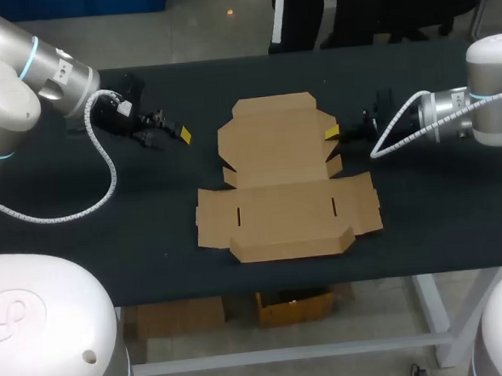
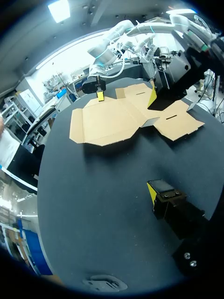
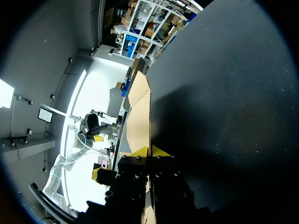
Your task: Assemble the packaging by folding the flat box into shape, placing the metal phone stand inside, and closing the box properly
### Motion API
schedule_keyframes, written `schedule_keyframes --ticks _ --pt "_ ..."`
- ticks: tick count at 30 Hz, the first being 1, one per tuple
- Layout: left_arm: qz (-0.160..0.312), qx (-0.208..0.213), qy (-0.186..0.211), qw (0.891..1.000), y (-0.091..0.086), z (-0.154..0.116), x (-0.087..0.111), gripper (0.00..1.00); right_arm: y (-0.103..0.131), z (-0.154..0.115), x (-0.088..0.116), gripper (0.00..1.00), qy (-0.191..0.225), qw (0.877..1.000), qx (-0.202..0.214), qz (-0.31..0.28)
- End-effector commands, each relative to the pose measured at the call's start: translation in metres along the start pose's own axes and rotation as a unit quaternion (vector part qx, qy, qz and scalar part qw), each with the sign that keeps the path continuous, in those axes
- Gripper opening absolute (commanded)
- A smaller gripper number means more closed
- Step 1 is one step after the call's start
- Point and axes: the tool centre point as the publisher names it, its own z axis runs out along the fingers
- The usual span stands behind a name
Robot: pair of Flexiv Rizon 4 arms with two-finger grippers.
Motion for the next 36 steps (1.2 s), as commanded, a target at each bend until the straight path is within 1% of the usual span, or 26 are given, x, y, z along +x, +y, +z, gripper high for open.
schedule_keyframes --ticks 1,6,8,9,11,13,15,16,20,28,36 --pt "0.0 0.0 0.0 1.0 0.0 0.0 0.0 1.0 0.0 0.0 -0.001 0.0 0.004 1.0 0.0 -0.001" --pt "0.0 0.0 0.0 1.0 0.0 0.0 0.0 1.0 0.002 0.0 -0.003 0.0 0.005 1.0 -0.004 -0.002" --pt "0.0 0.0 0.0 1.0 0.0 0.0 0.0 1.0 0.006 0.0 -0.004 0.0 0.023 1.0 -0.013 -0.007" --pt "0.0 0.0 0.0 1.0 0.0 0.0 0.0 1.0 0.007 0.0 -0.003 0.0 0.02 1.0 -0.015 -0.011" --pt "0.018 0.015 -0.006 1.0 -0.006 0.0 0.0 1.0 0.008 0.001 0.0 0.0 0.032 0.999 -0.019 -0.019" --pt "0.029 0.027 -0.006 0.999 -0.011 0.002 0.001 1.0 0.008 0.001 0.004 0.0 0.032 0.999 -0.025 -0.025" --pt "0.042 0.036 -0.01 0.998 -0.015 0.003 0.002 1.0 0.009 0.001 0.007 0.0 0.042 0.998 -0.027 -0.032" --pt "0.053 0.041 -0.006 0.998 -0.017 0.003 0.002 1.0 0.009 0.001 0.008 0.0 0.042 0.998 -0.028 -0.034" --pt "0.078 0.061 -0.008 0.995 -0.023 0.004 0.005 1.0 0.011 0.001 0.013 0.0 0.052 0.997 -0.034 -0.044" --pt "0.109 0.075 -0.004 0.991 -0.034 0.011 0.01 1.0 0.015 0.001 0.021 0.0 0.064 0.995 -0.044 -0.064" --pt "0.126 0.083 0.016 0.988 -0.044 0.021 0.017 1.0 0.018 0.002 0.03 0.0 0.073 0.993 -0.05 -0.082"
